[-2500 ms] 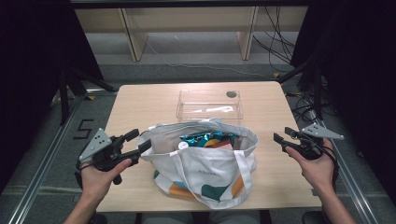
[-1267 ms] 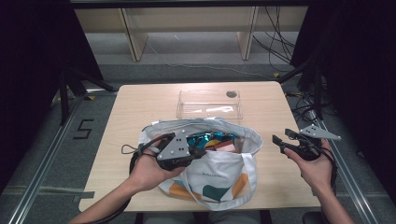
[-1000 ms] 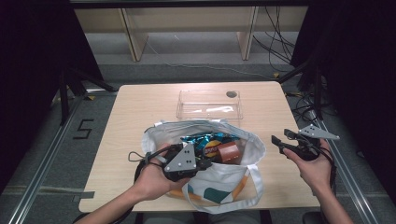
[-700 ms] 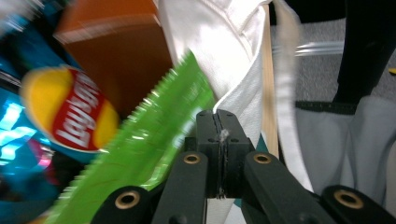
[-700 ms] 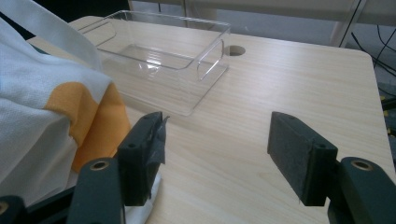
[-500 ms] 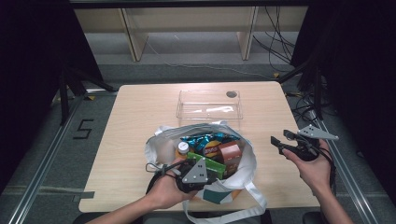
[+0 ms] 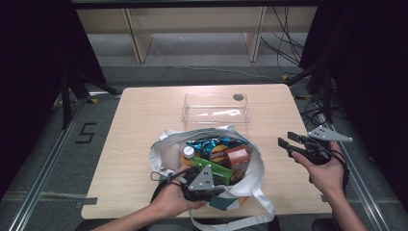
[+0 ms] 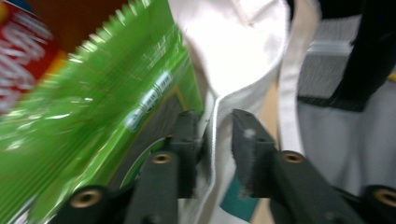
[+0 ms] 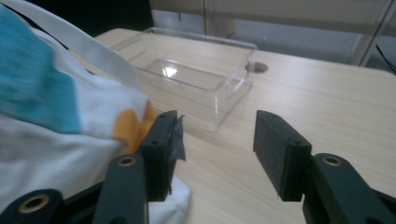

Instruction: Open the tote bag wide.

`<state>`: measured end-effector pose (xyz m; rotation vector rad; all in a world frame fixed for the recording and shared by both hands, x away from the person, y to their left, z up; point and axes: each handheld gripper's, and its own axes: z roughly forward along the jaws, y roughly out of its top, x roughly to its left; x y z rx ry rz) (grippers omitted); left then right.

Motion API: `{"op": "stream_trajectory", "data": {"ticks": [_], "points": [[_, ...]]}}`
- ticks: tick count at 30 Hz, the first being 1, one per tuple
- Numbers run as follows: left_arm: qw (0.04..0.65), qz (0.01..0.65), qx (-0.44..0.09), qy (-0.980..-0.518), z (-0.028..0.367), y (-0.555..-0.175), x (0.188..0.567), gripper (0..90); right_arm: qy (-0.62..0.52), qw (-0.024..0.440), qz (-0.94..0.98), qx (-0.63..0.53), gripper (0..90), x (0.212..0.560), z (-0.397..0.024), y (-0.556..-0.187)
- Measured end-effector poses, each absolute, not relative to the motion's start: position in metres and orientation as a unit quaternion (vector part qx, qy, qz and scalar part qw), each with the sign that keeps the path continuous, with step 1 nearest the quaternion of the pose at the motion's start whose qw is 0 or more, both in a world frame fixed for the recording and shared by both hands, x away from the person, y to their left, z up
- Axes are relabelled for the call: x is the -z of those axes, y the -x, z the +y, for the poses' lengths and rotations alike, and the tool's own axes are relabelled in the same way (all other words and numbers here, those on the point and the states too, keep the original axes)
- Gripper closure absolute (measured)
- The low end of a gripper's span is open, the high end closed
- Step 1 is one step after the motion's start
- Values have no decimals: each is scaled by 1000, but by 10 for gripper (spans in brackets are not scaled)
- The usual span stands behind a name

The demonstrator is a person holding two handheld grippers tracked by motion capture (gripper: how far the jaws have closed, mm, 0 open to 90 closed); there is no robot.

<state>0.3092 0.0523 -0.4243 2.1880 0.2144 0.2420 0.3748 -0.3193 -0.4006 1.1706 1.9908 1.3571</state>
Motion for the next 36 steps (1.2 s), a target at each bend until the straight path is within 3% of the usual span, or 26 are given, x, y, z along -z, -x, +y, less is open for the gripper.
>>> {"op": "stream_trajectory", "data": {"ticks": [4,9,13,15,24,28,36], "points": [[488,121,-94,-859,85,-303,397,539,-406,223,724,-511,581,379,-308,-366],[528,201,-190,-803,148,-317,356,469,-374,213,726,-536,594,355,-290,-356],[506,263,-253,-782,187,-345,347,442,-337,193,739,-551,627,343,-273,-351],[487,272,-242,-794,198,-361,352,442,-327,178,751,-545,656,341,-264,-352],[433,234,-201,-847,198,-392,381,572,-307,152,805,-485,772,348,-246,-367],[420,238,-221,-847,191,-398,380,779,-304,154,818,-463,839,351,-243,-370],[438,274,-260,-816,175,-405,382,802,-334,177,815,-440,882,355,-241,-373]]}}
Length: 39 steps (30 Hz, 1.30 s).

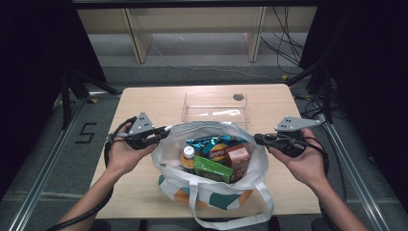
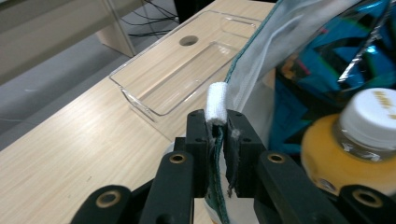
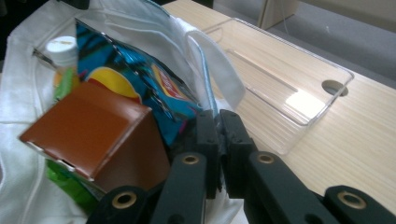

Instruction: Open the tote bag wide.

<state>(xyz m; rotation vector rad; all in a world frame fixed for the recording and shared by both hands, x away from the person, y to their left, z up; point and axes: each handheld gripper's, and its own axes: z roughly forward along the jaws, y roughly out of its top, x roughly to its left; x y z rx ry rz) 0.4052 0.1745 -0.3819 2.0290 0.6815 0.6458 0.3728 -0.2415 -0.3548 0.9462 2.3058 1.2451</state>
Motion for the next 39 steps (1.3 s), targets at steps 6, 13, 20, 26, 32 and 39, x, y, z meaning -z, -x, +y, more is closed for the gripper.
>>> {"op": "stream_trajectory", "data": {"ticks": [6,13,20,26,32,39], "points": [[408,269,-266,-831,165,-412,400,802,-345,203,816,-418,883,376,-243,-383],[383,267,-256,-846,157,-416,419,803,-372,185,816,-402,883,403,-248,-393],[373,266,-245,-854,153,-420,439,805,-364,196,818,-399,882,421,-249,-401],[371,269,-238,-856,151,-420,448,806,-372,178,822,-393,881,430,-248,-406],[376,276,-231,-854,149,-420,458,806,-367,185,828,-382,881,440,-248,-411],[372,271,-231,-857,148,-420,461,807,-363,181,833,-376,882,446,-247,-414]]}}
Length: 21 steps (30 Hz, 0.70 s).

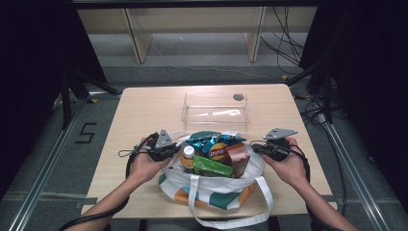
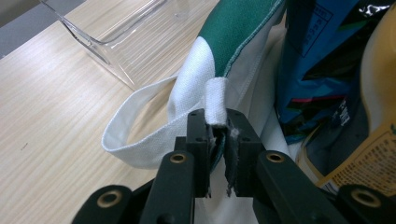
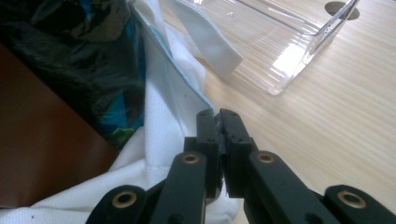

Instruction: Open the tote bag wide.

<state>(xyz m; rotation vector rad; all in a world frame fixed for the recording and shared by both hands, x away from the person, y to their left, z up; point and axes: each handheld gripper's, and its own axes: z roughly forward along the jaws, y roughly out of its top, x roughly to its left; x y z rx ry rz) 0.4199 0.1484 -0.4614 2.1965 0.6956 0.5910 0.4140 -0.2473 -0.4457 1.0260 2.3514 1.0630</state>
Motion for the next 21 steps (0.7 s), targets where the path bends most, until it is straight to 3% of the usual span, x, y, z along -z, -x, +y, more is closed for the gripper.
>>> {"op": "stream_trajectory", "data": {"ticks": [21], "points": [[380,284,-229,-850,150,-417,460,792,-391,153,825,-379,876,450,-249,-415]]}}
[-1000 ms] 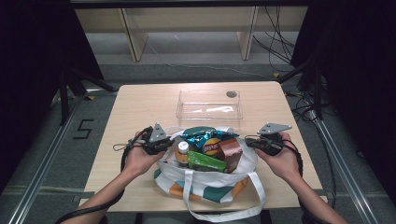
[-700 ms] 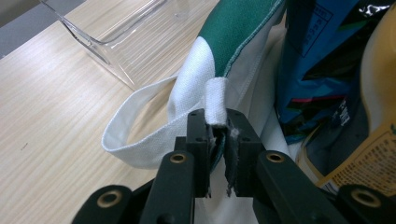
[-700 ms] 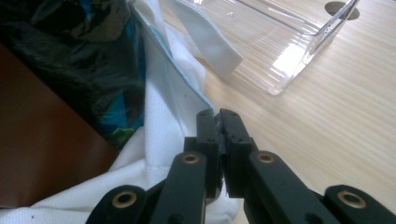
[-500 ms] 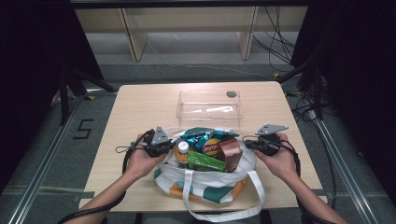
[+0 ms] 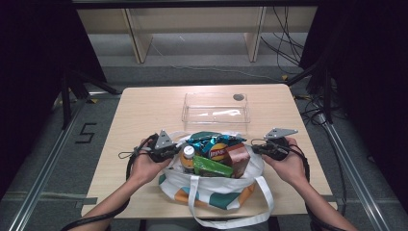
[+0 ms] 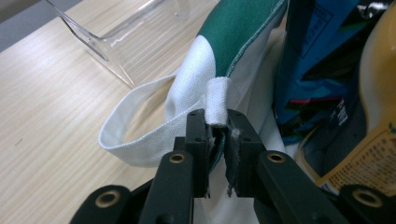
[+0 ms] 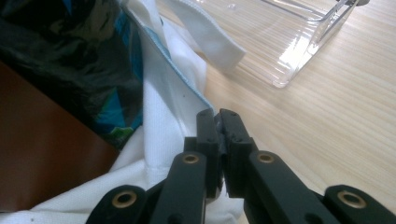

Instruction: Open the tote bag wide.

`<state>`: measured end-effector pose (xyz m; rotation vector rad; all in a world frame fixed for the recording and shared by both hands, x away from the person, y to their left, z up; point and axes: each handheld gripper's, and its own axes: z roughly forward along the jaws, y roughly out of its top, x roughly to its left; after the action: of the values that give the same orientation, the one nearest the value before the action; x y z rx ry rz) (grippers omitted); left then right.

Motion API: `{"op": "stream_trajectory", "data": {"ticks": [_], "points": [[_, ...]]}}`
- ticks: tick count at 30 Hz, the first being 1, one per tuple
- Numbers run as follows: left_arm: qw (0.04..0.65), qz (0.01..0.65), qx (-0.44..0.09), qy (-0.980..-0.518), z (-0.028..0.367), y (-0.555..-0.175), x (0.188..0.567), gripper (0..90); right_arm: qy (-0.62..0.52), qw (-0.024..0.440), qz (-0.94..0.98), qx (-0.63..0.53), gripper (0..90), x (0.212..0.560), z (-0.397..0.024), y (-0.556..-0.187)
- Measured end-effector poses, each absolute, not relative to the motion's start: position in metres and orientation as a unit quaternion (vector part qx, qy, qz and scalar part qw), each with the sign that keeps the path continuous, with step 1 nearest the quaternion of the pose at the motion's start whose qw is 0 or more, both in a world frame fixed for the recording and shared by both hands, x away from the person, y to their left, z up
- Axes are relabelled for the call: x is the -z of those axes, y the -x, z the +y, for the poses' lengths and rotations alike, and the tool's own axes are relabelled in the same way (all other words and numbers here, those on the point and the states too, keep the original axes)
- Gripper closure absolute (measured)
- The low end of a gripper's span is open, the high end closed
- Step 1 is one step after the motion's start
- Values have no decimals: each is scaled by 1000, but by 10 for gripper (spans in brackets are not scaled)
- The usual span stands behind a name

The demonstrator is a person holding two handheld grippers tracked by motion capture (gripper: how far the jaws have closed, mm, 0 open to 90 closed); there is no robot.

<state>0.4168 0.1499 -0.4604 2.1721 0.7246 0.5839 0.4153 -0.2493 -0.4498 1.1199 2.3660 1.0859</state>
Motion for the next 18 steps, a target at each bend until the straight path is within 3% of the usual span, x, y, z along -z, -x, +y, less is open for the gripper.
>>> {"op": "stream_trajectory", "data": {"ticks": [7,12,18], "points": [[427,316,-240,-812,158,-408,445,622,-407,149,780,-450,703,435,-257,-409],[476,320,-257,-778,164,-395,430,494,-386,180,760,-492,614,423,-259,-408],[489,337,-262,-760,178,-392,426,437,-395,193,738,-512,525,410,-257,-408]]}}
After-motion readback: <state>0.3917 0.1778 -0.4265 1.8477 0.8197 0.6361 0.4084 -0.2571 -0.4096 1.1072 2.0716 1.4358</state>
